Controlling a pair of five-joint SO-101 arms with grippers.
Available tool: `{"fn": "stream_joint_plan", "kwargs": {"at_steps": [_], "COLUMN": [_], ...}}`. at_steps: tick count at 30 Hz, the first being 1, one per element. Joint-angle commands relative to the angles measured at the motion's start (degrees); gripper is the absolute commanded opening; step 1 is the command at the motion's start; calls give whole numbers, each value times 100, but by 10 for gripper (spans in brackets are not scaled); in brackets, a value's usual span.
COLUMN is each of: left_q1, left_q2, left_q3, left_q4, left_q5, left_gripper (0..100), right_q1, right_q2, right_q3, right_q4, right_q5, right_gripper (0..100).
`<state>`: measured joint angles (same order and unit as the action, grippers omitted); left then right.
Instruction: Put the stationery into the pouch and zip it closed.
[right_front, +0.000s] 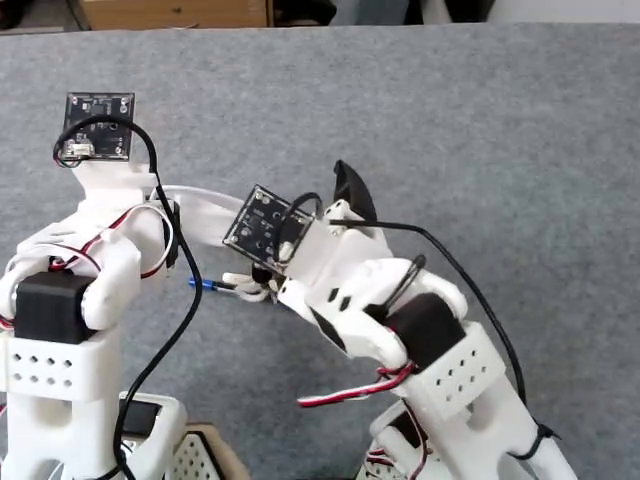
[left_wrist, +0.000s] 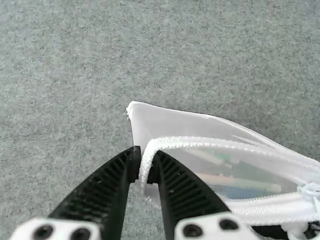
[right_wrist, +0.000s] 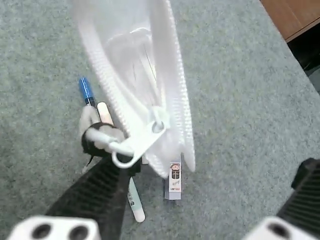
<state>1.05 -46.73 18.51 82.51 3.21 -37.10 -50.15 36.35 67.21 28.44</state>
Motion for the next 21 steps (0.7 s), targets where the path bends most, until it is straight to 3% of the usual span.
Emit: {"fn": "stream_joint_plan", "kwargs": {"at_steps": [1, 8, 21], "left_q1": [13, 13, 13], "left_q2": [35, 35, 35], "left_q3": [-171, -171, -163], "left_q4": [-132, -97, -79], "left_q5": [35, 35, 26], "left_gripper": [28, 28, 28], "right_q1": [-237, -255, -246], "right_q2": [127, 189, 180], "right_q3": [-259, -303, -312], "right_q4": [-114, -308, -316], "right_q5": [0, 0, 0], "right_gripper": [355, 158, 9]}}
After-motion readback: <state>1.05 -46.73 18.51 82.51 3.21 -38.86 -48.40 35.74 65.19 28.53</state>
